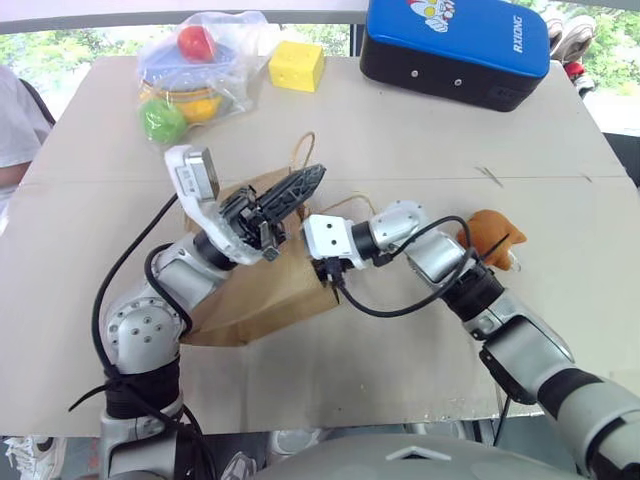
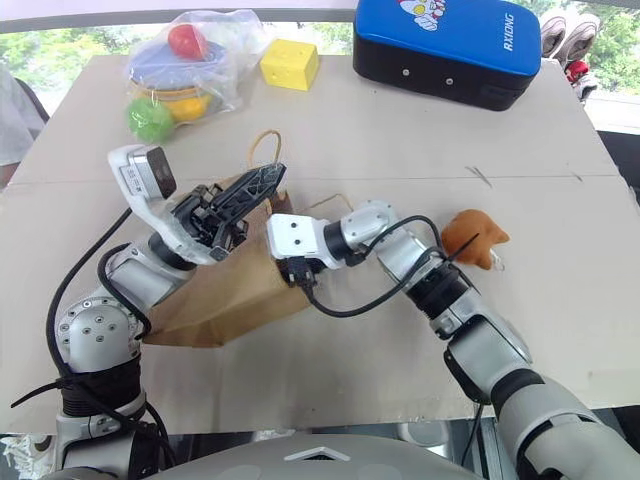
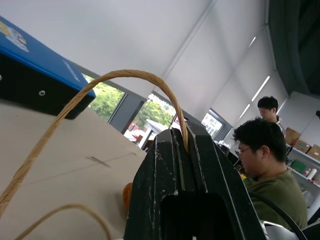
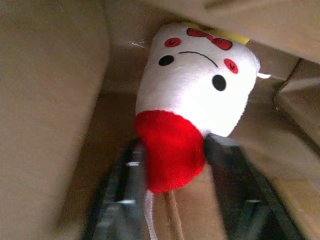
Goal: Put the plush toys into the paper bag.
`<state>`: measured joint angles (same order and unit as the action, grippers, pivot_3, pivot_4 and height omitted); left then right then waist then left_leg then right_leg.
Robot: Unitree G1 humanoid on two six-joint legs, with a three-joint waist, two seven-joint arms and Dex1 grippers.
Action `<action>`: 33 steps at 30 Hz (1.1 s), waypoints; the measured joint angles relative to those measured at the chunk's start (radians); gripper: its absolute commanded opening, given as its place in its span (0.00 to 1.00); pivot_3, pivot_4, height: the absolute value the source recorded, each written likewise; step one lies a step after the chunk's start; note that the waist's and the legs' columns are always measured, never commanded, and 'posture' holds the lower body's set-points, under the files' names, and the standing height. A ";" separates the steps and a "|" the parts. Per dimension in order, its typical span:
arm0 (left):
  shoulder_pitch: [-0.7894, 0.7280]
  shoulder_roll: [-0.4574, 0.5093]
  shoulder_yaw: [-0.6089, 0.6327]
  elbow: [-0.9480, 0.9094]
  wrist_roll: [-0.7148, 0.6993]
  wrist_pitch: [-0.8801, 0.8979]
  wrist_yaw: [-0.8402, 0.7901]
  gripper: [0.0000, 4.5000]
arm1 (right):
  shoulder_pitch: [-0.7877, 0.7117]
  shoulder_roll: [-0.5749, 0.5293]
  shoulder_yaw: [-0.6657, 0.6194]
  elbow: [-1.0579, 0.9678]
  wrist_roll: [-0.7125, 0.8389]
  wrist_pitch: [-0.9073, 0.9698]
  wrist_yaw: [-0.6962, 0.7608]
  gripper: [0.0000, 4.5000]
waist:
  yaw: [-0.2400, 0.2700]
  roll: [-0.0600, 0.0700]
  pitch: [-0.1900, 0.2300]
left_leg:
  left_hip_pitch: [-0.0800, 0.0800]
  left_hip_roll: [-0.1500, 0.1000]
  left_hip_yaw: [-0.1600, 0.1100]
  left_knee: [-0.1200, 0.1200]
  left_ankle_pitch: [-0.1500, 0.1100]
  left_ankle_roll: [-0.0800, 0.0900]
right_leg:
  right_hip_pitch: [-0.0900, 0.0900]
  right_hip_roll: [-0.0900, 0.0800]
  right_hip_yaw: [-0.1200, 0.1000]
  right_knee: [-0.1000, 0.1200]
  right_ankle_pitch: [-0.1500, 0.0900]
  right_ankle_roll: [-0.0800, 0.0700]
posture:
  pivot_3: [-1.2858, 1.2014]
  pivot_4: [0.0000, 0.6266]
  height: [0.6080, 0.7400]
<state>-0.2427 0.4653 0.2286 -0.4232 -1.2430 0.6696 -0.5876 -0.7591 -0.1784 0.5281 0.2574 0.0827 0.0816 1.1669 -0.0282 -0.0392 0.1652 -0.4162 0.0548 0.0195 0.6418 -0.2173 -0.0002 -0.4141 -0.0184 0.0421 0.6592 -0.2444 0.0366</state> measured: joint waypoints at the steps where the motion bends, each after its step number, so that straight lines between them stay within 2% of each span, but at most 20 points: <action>1: -0.020 0.000 -0.004 0.000 0.018 -0.006 -0.002 0.00 | 0.017 -0.026 -0.024 -0.047 0.011 0.038 -0.006 0.70 | 0.003 0.000 0.000 | 0.000 0.000 0.000 0.000 0.000 0.000 | 0.000 0.000 0.000 0.000 0.000 0.000 | 0.52 0.24 1.00; 4: -0.097 0.012 -0.006 0.003 0.070 -0.030 -0.020 0.00 | 0.080 -0.096 -0.127 -0.216 0.033 0.170 -0.093 0.70 | 0.014 0.000 0.000 | 0.000 0.000 0.000 0.000 0.000 0.000 | 0.000 0.000 0.000 0.000 0.000 0.000 | 0.52 0.24 1.00; 8: -0.116 0.061 -0.030 0.014 0.152 -0.047 -0.095 0.00 | 0.171 -0.167 -0.235 -0.422 0.029 0.308 -0.227 0.70 | 0.013 0.000 0.000 | 0.001 0.000 0.001 -0.002 0.000 0.000 | 0.000 0.001 0.001 -0.001 0.000 0.000 | 0.52 0.24 1.00; 10: -0.117 0.070 -0.037 0.027 0.176 -0.052 -0.120 0.00 | 0.196 -0.180 -0.264 -0.479 0.035 0.360 -0.258 0.70 | 0.012 0.000 0.000 | 0.001 0.000 0.001 -0.002 0.000 0.000 | 0.000 0.001 0.001 -0.001 0.000 0.000 | 0.52 0.24 1.00; 15: -0.179 0.130 -0.063 0.126 0.292 -0.102 -0.267 0.00 | 0.258 -0.192 -0.490 -0.783 0.162 0.654 -0.424 0.70 | 0.014 0.001 0.000 | 0.000 0.000 0.002 -0.002 0.000 0.000 | -0.001 0.000 0.001 -0.001 0.000 0.000 | 0.52 0.24 1.00; 17: -0.197 0.140 -0.075 0.143 0.317 -0.118 -0.303 0.00 | 0.256 -0.198 -0.543 -0.821 0.214 0.723 -0.439 0.70 | 0.013 0.000 0.000 | 0.000 0.000 0.002 -0.002 0.000 0.000 | -0.001 0.000 0.001 -0.002 0.000 0.000 | 0.52 0.24 1.00; 19: -0.257 0.187 -0.108 0.198 0.373 -0.141 -0.390 0.00 | 0.252 -0.208 -0.688 -0.870 0.370 0.860 -0.449 0.82 | 0.016 0.000 0.001 | -0.001 0.000 0.001 -0.002 0.000 0.000 | -0.001 0.001 0.000 -0.002 0.000 0.000 | 0.52 0.24 1.00; 21: -0.329 0.220 -0.112 0.251 0.404 -0.157 -0.453 0.00 | 0.293 -0.312 -0.818 -0.915 0.464 0.941 -0.435 0.96 | 0.024 0.001 0.001 | -0.001 -0.001 0.001 -0.003 0.000 0.000 | 0.000 0.000 0.000 -0.004 0.000 0.000 | 0.52 0.24 1.00; 22: -0.355 0.223 -0.113 0.266 0.418 -0.162 -0.469 0.00 | 0.344 -0.376 -0.853 -0.928 0.474 0.959 -0.430 0.99 | 0.025 0.000 0.001 | -0.001 -0.001 0.001 -0.004 0.000 0.000 | 0.000 -0.001 0.000 -0.006 0.000 0.000 | 0.52 0.24 1.00; 25: -0.377 0.217 -0.116 0.278 0.437 -0.171 -0.489 0.00 | 0.471 -0.473 -0.843 -0.915 0.429 0.958 -0.452 0.99 | 0.019 0.000 0.001 | -0.001 -0.001 0.001 -0.005 0.000 0.000 | 0.001 -0.001 0.000 -0.009 0.000 0.000 | 0.52 0.24 1.00; 28: -0.390 0.193 -0.138 0.280 0.466 -0.178 -0.498 0.00 | 0.566 -0.558 -0.770 -0.817 0.321 0.899 -0.500 0.99 | 0.007 0.001 0.001 | 0.000 -0.001 0.002 -0.005 0.000 0.001 | 0.001 0.000 0.002 -0.008 0.000 0.001 | 0.52 0.24 1.00; 30: -0.391 0.181 -0.141 0.278 0.473 -0.178 -0.491 0.00 | 0.585 -0.564 -0.734 -0.767 0.289 0.875 -0.509 0.99 | 0.007 0.000 0.001 | 0.001 0.000 0.002 -0.005 0.000 0.001 | 0.001 0.001 0.002 -0.006 0.000 0.001 | 0.52 0.24 1.00; 33: -0.388 0.155 -0.149 0.257 0.485 -0.177 -0.456 0.00 | 0.588 -0.566 -0.613 -0.627 0.213 0.830 -0.545 0.99 | 0.007 0.001 0.001 | 0.001 0.000 0.002 -0.004 0.000 0.001 | 0.000 0.001 0.002 -0.005 0.000 0.001 | 0.52 0.24 1.00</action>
<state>-0.6303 0.6200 0.0798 -0.1665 -0.7583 0.4923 -1.0436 -0.1714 -0.7447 -0.0851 -0.3692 0.2959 0.9119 0.6215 -0.0212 -0.0387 0.1664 -0.4156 0.0544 0.0215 0.6375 -0.2173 0.0005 -0.4138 -0.0174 0.0442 0.6540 -0.2446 0.0375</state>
